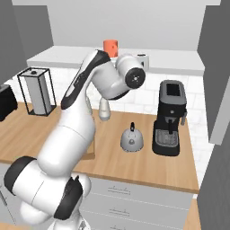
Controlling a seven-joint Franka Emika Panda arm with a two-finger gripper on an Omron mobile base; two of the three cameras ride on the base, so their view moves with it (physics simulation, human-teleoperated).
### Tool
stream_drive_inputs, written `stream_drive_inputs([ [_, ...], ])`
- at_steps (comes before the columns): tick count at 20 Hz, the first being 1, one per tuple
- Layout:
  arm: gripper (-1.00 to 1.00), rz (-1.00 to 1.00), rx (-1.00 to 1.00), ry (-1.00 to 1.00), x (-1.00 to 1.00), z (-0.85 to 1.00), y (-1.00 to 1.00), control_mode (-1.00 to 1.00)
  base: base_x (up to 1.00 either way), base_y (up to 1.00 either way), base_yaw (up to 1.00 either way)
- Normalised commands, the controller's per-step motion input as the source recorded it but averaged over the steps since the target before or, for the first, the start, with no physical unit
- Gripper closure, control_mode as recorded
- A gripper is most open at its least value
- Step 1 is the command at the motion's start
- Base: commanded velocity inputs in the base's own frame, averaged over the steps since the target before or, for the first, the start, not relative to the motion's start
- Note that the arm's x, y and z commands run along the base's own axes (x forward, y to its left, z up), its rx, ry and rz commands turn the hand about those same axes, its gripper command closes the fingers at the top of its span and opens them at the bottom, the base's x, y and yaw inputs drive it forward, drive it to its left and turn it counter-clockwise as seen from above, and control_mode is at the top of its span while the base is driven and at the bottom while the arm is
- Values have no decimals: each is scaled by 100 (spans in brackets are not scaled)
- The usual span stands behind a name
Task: Pick the kettle from the counter and place it on the tray. Then pick the mug from the cabinet and place it on the tray. Then close the cabinet doors.
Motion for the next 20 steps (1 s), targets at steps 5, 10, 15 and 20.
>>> stream_drive_inputs([
  [5,-100,0,1,3,45,0,11,-100,0,0,0],
  [10,-100,0,0,10,34,0,31,-100,0,0,0],
  [15,-100,1,0,6,40,0,13,-100,0,0,0],
  [20,-100,4,0,4,48,0,2,-100,0,0,0],
])
